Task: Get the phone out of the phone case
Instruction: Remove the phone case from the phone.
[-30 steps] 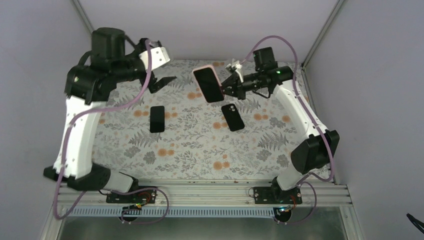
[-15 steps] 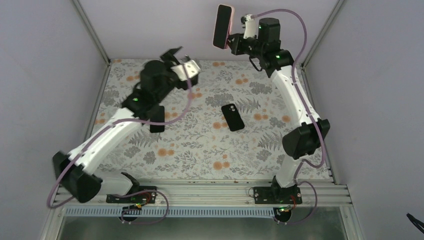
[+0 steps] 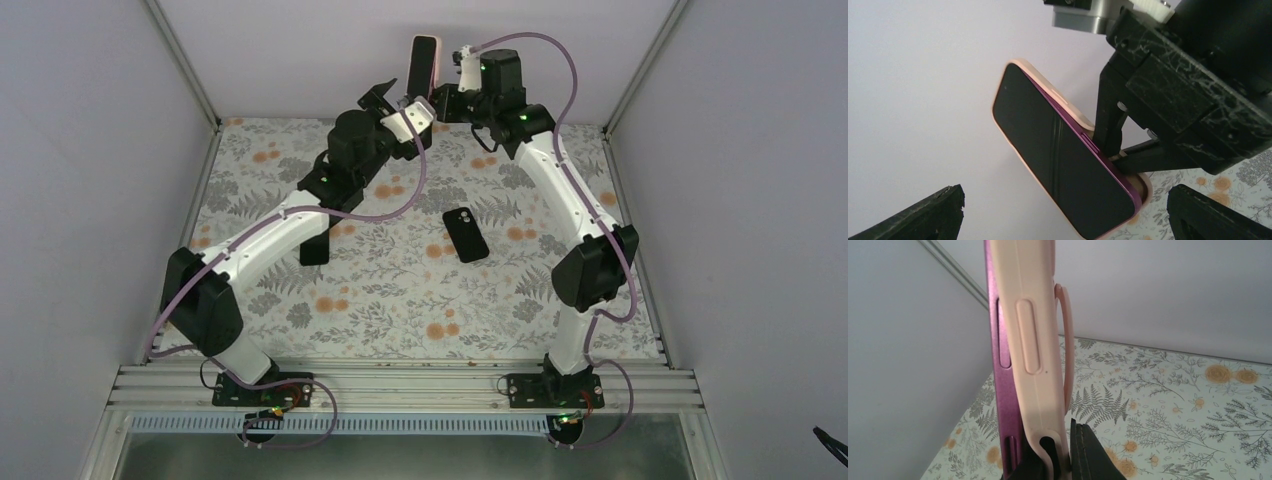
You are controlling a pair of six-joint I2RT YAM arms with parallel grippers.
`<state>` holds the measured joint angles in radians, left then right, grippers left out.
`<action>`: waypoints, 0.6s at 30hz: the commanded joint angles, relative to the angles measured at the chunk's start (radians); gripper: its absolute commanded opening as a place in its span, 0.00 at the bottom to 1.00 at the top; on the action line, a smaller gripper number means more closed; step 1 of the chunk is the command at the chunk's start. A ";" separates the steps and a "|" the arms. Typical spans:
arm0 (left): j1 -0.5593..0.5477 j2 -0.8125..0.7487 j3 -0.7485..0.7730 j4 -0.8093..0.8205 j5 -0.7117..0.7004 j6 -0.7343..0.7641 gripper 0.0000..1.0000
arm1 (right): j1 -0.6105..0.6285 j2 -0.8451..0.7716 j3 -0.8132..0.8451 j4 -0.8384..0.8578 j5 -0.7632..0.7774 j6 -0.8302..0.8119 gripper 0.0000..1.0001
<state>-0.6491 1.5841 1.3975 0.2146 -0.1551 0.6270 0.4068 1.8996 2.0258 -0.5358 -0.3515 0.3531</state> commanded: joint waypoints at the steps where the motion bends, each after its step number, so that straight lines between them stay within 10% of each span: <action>1: -0.001 0.034 0.032 0.025 -0.005 -0.027 1.00 | 0.000 -0.041 0.000 0.085 -0.004 0.021 0.03; 18: 0.003 0.108 0.134 -0.048 -0.078 -0.049 0.99 | 0.025 -0.061 -0.005 0.086 -0.021 0.015 0.03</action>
<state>-0.6472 1.6684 1.4750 0.2001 -0.2211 0.6041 0.4202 1.8988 2.0174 -0.5323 -0.3546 0.3641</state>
